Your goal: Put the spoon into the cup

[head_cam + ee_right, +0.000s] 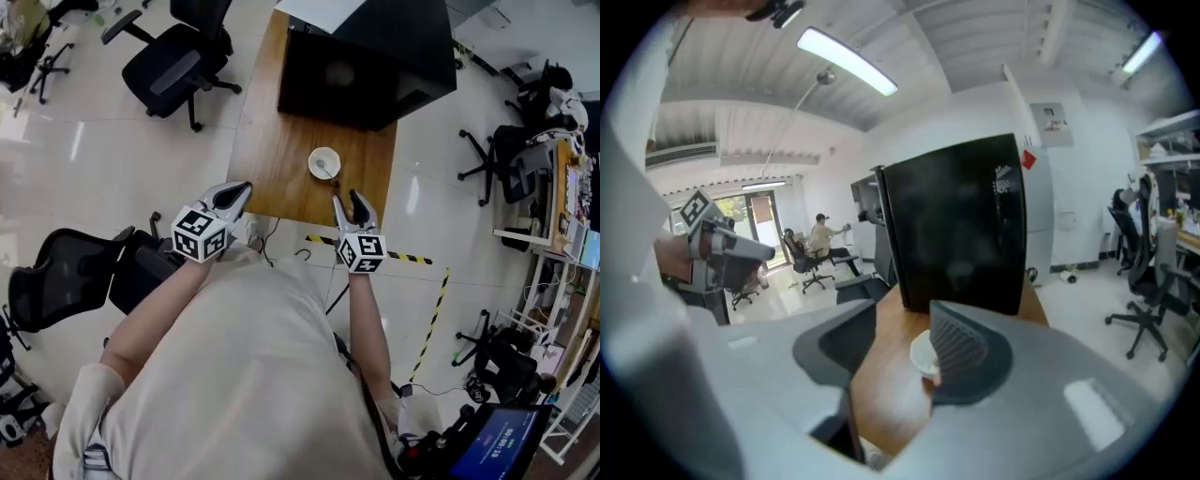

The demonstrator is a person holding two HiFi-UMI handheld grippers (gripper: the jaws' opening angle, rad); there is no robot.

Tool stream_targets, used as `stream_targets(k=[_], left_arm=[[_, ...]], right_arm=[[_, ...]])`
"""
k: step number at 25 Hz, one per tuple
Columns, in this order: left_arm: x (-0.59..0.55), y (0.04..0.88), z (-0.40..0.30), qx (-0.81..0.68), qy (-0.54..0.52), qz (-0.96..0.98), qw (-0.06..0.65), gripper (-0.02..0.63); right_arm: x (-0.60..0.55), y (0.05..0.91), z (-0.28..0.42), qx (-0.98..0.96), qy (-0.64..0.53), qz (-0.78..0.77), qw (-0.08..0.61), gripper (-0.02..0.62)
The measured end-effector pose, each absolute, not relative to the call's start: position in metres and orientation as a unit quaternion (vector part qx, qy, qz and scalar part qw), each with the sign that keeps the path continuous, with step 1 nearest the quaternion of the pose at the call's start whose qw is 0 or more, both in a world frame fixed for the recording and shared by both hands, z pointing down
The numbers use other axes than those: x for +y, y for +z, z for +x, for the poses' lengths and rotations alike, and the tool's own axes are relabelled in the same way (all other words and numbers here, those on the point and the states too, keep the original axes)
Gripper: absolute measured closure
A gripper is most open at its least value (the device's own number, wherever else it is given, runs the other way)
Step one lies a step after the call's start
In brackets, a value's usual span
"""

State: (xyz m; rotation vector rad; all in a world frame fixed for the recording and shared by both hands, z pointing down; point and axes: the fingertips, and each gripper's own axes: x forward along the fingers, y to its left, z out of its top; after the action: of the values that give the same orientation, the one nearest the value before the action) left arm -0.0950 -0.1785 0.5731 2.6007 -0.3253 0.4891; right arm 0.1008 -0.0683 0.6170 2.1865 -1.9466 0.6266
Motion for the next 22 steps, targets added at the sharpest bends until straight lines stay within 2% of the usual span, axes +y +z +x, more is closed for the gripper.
stream_targets(k=[5,16,22], left_arm=[[-0.156,0.558,-0.086,-0.126,0.175,0.951,0.221,0.606],[-0.060,0.544,-0.078,-0.132,0.169,0.953,0.213,0.606],[-0.005,0.551,-0.091,-0.139,0.175,0.952,0.209,0.606]], right_arm=[[-0.038,0.584,0.104,-0.655,0.187,0.732,0.029,0.431],[0.069,0.543,0.107,-0.668,0.156,0.727,0.003,0.449],[0.126,0.541,0.089,-0.681,0.128,0.720,0.034,0.475]])
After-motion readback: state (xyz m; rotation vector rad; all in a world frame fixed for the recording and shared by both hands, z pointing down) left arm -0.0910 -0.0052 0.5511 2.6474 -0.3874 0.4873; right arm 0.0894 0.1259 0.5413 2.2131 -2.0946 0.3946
